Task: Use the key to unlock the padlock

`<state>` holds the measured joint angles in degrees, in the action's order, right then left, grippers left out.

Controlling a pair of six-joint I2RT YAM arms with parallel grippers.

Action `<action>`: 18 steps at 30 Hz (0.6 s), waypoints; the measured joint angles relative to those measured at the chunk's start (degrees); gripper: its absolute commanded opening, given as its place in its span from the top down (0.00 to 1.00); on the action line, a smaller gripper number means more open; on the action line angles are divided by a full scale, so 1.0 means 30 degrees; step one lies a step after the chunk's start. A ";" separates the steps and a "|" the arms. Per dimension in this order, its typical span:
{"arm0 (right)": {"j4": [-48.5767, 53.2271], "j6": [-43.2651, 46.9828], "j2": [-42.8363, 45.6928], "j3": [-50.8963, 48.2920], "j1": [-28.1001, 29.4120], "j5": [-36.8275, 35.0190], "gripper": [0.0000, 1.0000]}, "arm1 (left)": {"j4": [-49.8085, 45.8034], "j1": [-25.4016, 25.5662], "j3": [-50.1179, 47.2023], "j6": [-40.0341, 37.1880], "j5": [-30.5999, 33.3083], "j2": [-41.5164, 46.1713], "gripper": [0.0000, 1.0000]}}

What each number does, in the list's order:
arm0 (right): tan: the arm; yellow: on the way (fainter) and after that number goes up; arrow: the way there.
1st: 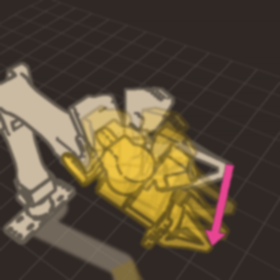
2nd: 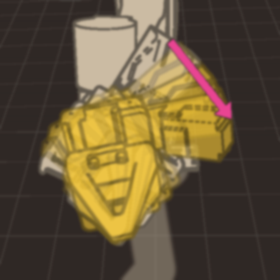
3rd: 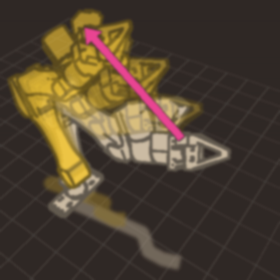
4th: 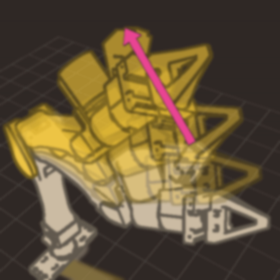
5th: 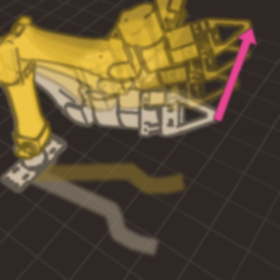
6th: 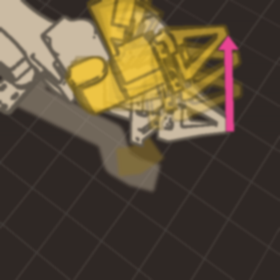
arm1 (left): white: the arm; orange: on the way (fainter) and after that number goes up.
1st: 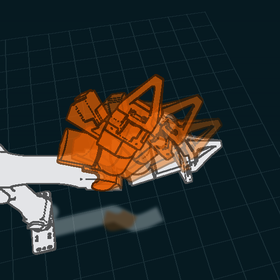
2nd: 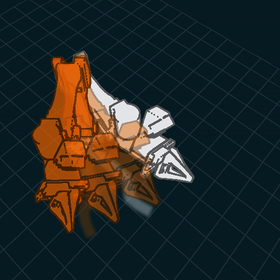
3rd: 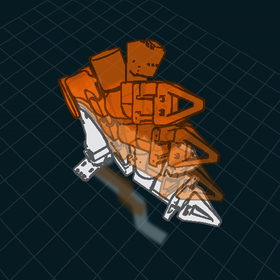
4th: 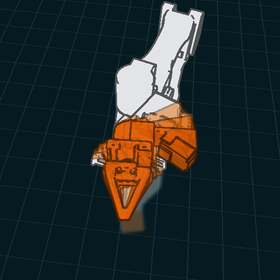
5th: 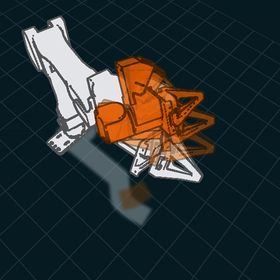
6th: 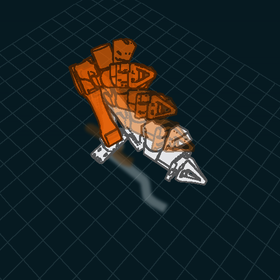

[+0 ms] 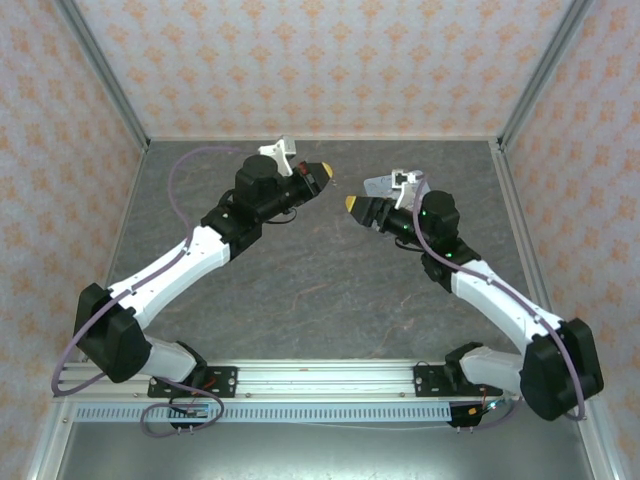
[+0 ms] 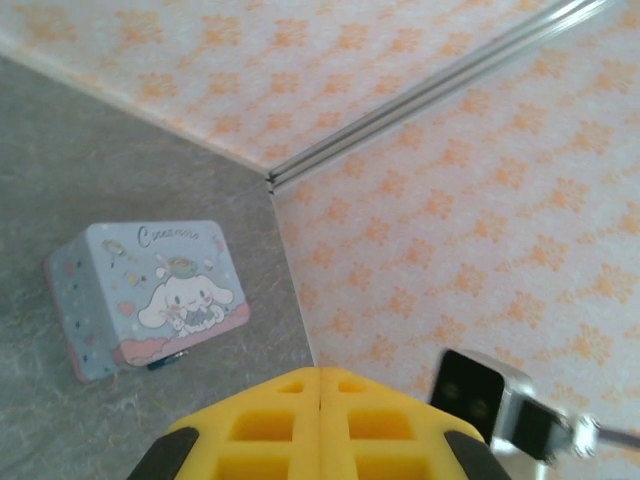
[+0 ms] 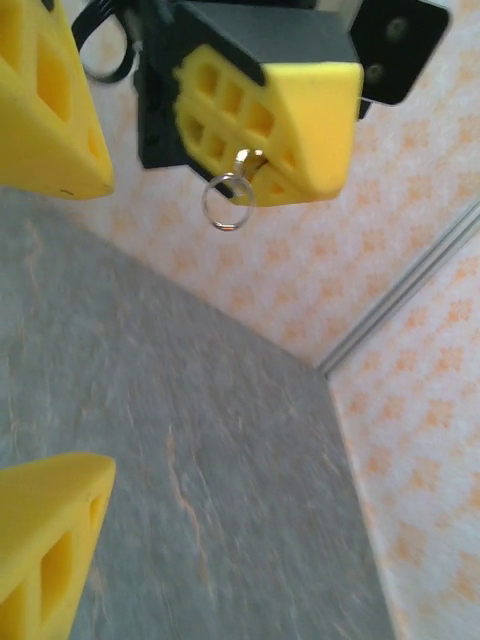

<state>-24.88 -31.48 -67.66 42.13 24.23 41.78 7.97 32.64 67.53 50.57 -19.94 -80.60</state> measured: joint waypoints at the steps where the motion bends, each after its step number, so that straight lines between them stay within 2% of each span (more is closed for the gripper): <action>1: -0.0911 -0.1188 -0.0423 0.0007 -0.0058 0.0393 0.33 | 0.0423 0.0000 -0.0233 -0.0430 -0.0146 0.0000 1.00; 4: -0.3504 -0.4022 -0.1311 -0.0007 -0.0095 0.1166 0.32 | 0.1158 0.0000 -0.0707 -0.1341 -0.0437 0.0000 1.00; 8: -0.5136 -0.5413 -0.1333 0.0000 -0.0095 0.1486 0.32 | 0.2142 0.0000 -0.0750 -0.2018 -0.1297 0.0000 1.00; 12: -0.6018 -0.7140 -0.1596 0.0080 -0.0095 0.1756 0.42 | 0.3184 0.0000 -0.0794 -0.2754 -0.2251 0.0000 1.00; 18: -0.8072 -1.1424 -0.2936 0.0641 -0.0095 0.2011 0.49 | 0.4277 0.0000 -0.1304 -0.4051 -0.2834 0.0131 1.00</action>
<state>-49.10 -65.76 -76.47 44.05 23.94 47.81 20.80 32.64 63.61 38.41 -28.45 -80.20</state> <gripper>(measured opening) 0.524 0.046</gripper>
